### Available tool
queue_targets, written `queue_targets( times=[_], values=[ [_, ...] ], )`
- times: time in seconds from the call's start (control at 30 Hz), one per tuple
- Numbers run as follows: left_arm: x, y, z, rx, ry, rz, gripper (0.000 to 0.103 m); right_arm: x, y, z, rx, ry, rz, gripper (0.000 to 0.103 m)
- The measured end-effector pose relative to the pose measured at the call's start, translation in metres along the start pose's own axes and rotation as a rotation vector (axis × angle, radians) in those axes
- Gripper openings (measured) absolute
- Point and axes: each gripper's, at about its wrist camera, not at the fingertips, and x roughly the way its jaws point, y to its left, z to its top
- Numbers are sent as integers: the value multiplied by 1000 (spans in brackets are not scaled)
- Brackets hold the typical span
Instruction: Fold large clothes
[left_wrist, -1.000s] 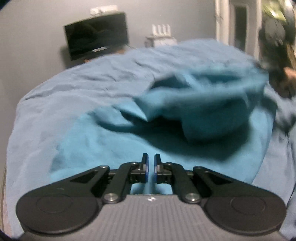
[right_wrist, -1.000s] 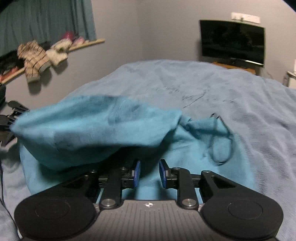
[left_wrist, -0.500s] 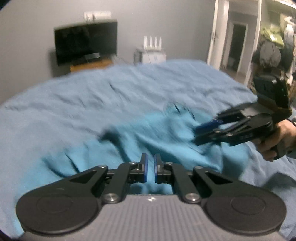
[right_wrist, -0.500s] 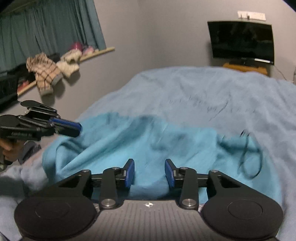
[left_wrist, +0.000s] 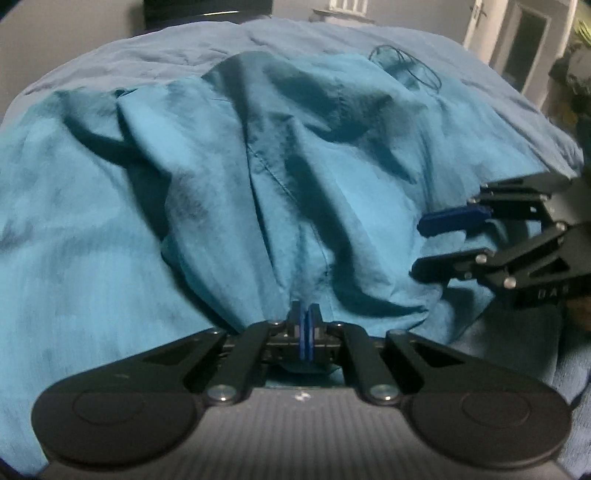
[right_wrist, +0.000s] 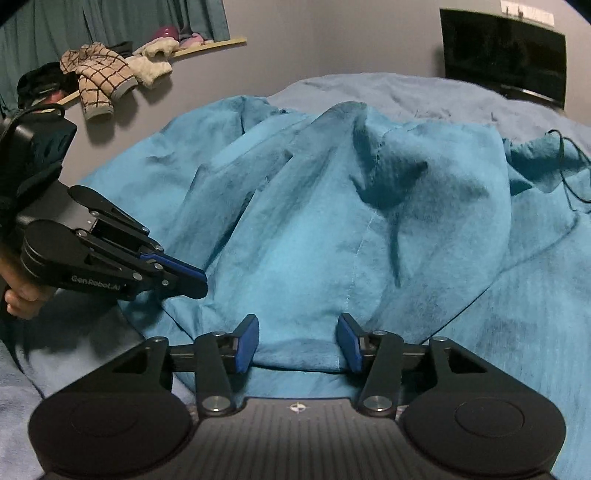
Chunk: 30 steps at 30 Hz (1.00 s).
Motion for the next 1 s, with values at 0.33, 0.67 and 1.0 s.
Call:
queue_targets(
  times=[0.33,0.67,1.0],
  values=[
    [-77,6,-2,-118,-60,17,3,-28,12,17,38,-84,-54,52],
    [-170,63,-68,-560,-80,191,64,-44,52,24,64,-89,-49,58],
    [-162,140,-116,-1033,-147,125,69,-52,45,23,150,-89,-37,59]
  ],
)
